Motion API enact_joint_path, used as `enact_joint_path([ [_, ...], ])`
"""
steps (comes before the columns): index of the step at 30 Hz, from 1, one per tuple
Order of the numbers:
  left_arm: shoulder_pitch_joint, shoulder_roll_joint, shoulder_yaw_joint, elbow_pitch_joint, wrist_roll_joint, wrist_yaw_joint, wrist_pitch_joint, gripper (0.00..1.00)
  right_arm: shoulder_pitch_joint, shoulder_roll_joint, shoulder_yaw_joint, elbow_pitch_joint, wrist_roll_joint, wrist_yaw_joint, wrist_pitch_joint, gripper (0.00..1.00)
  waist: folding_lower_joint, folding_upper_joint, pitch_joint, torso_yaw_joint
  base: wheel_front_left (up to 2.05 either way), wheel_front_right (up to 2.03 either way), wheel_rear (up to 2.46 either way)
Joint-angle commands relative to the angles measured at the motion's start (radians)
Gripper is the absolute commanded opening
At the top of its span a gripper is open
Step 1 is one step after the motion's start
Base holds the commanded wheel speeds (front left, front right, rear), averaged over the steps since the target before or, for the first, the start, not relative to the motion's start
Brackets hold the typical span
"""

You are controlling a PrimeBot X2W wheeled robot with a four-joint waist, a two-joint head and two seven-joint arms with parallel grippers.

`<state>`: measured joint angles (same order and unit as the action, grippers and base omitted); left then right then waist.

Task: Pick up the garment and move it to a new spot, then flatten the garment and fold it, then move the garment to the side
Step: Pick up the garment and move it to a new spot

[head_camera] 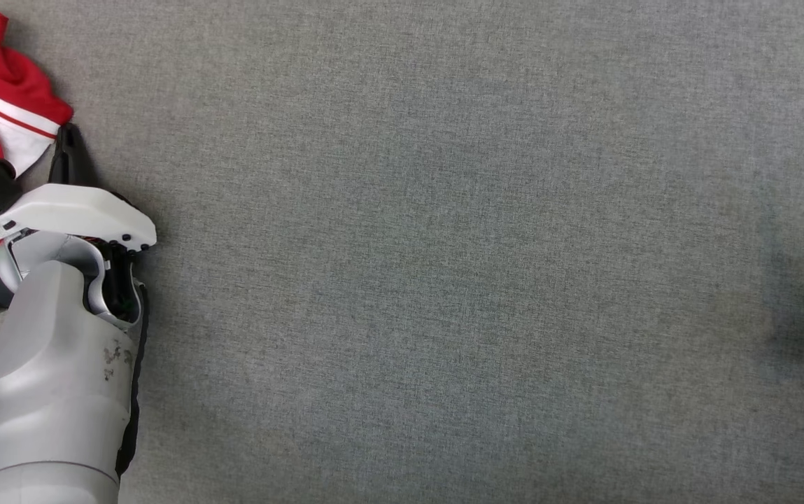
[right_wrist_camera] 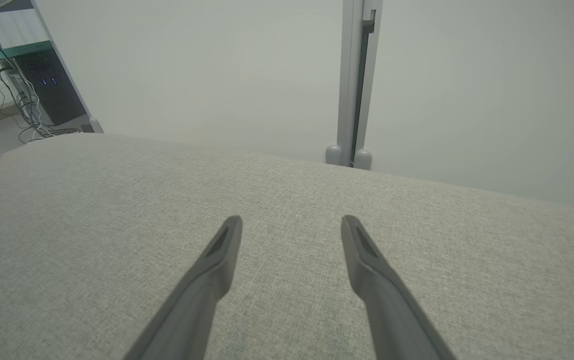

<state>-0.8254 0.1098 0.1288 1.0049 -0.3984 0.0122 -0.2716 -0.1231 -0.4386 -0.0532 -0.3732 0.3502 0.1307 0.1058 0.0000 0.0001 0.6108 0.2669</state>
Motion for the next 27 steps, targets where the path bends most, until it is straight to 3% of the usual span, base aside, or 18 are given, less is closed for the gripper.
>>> enact_joint_path([
  [1, 0.059, -0.005, 0.007, 0.006, 0.020, 0.012, 0.011, 0.00, 0.000, 0.002, -0.002, 0.004, 0.002, 0.000, -0.001, 1.00, 0.0000, -0.0001, -0.008, 0.001, 0.00, 0.00, 0.00],
  [6, 0.090, -0.007, 0.045, -0.106, 0.057, 0.016, 0.008, 0.00, 0.010, 0.016, -0.007, 0.015, 0.002, 0.000, -0.010, 1.00, 0.0000, -0.0001, -0.034, 0.002, 0.00, 0.00, 0.00],
  [13, 0.221, -0.035, 0.112, -0.352, 0.131, -0.019, 0.007, 0.00, 0.022, 0.047, -0.001, 0.042, -0.006, 0.000, -0.028, 1.00, 0.0000, -0.0001, -0.117, 0.006, 0.00, 0.00, 0.00],
  [14, 0.243, -0.039, 0.118, -0.391, 0.144, -0.022, 0.007, 0.25, 0.028, 0.053, 0.004, 0.048, -0.006, 0.000, -0.029, 1.00, 0.0000, -0.0001, -0.133, 0.008, 0.00, 0.00, 0.00],
  [15, 0.265, -0.043, 0.121, -0.431, 0.149, -0.028, 0.007, 1.00, 0.032, 0.055, 0.008, 0.053, -0.007, 0.000, -0.030, 1.00, 0.0000, -0.0001, -0.147, 0.009, 0.00, 0.00, 0.00],
  [21, 0.416, -0.056, 0.070, -0.655, 0.176, -0.052, 0.007, 1.00, 0.061, 0.076, 0.025, 0.087, -0.016, 0.000, -0.035, 1.00, 0.0000, -0.0001, -0.250, 0.031, 0.00, 0.00, 0.00],
  [27, 0.604, -0.057, -0.071, -0.849, 0.168, 0.012, 0.007, 1.00, 0.104, 0.097, 0.041, 0.126, -0.023, 0.000, -0.042, 1.00, 0.0000, -0.0001, -0.360, 0.050, 0.00, 0.00, 0.00],
])
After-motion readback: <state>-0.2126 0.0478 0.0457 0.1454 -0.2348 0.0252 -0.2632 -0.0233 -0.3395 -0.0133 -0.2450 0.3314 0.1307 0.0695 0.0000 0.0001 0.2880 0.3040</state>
